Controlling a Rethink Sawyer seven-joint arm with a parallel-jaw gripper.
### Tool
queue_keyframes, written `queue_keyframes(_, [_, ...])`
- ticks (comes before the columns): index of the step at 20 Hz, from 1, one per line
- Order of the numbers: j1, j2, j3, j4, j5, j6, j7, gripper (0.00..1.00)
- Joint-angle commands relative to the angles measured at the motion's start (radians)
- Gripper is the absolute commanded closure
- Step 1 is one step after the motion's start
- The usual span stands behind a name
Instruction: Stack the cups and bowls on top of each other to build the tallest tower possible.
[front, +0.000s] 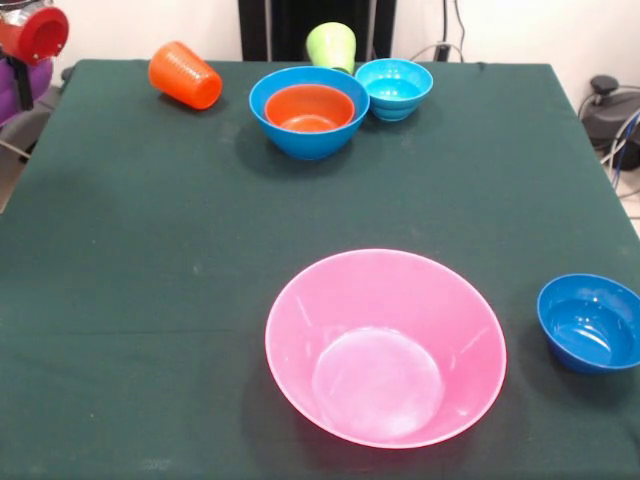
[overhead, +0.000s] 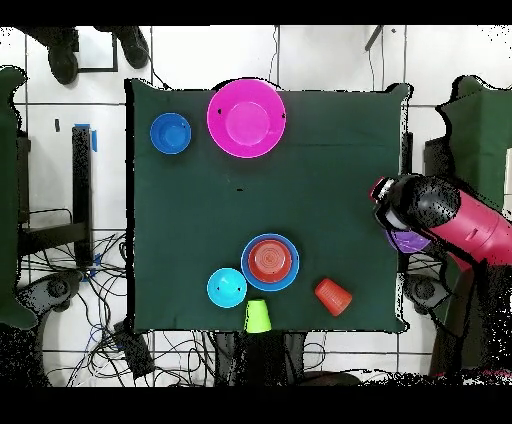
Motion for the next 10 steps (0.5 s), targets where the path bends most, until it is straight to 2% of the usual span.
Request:
queue_keyframes(1, [0.012, 0.000, 0.134, 0.037, -0.080, 0.085, -0.155, 1.00])
queue_keyframes(10, [0.024, 0.001, 0.141, 0.106, -0.084, 0.000, -0.082, 1.00])
